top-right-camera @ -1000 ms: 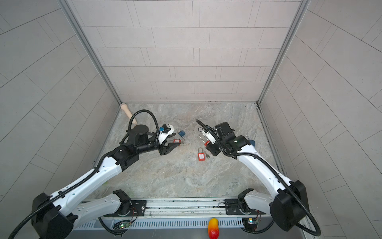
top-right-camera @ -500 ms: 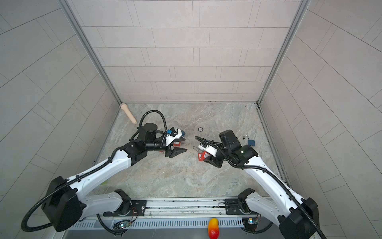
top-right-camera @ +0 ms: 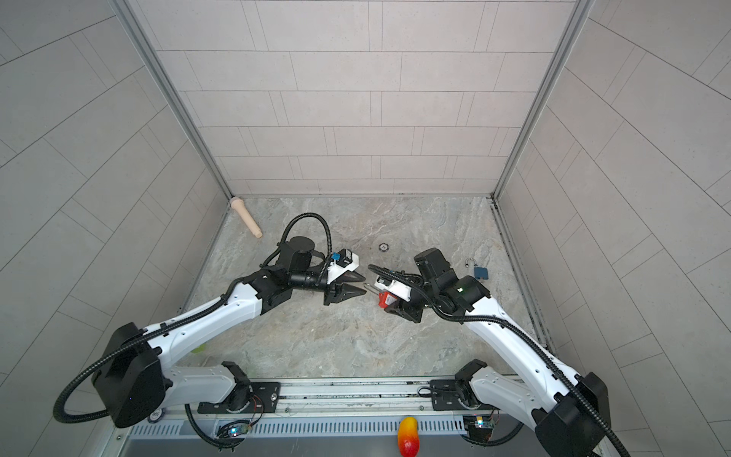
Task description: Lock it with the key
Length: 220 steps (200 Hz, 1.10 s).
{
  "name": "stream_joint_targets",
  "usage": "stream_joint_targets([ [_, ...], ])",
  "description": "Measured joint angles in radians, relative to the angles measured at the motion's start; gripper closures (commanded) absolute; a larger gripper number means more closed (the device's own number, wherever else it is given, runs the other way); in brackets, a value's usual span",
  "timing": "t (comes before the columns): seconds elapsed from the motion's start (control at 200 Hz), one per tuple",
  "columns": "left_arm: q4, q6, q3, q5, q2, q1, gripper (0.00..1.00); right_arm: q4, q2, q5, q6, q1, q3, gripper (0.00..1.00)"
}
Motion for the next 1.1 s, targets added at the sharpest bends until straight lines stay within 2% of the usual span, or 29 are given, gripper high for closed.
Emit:
stream_joint_targets([
  [0.07, -0.010, 0.003, 0.002, 0.004, 0.003, -0.001, 0.64, -0.008, 0.000, 0.000, -0.002, 0.002, 0.005, 0.78],
  [0.225, -0.023, 0.019, 0.003, 0.005, 0.003, -0.002, 0.77, -0.027, 0.001, -0.008, -0.006, 0.007, 0.010, 0.79],
  [0.305, -0.031, 0.022, 0.003, 0.006, 0.003, -0.005, 0.76, -0.031, 0.002, -0.016, -0.007, 0.012, 0.019, 0.79],
  [0.37, -0.036, 0.027, 0.003, 0.007, 0.003, -0.006, 0.71, -0.029, 0.003, -0.022, -0.007, 0.016, 0.026, 0.79],
  [0.475, -0.052, 0.032, 0.005, 0.007, 0.003, -0.011, 0.70, -0.029, 0.005, -0.033, -0.007, 0.019, 0.038, 0.80],
  [0.776, -0.080, 0.043, 0.019, -0.002, 0.005, -0.015, 0.91, -0.043, 0.020, -0.044, -0.029, 0.030, 0.053, 0.80],
  [1.101, -0.088, 0.042, 0.028, 0.004, 0.015, -0.015, 1.00, -0.052, 0.023, -0.040, -0.050, 0.033, 0.053, 0.78],
])
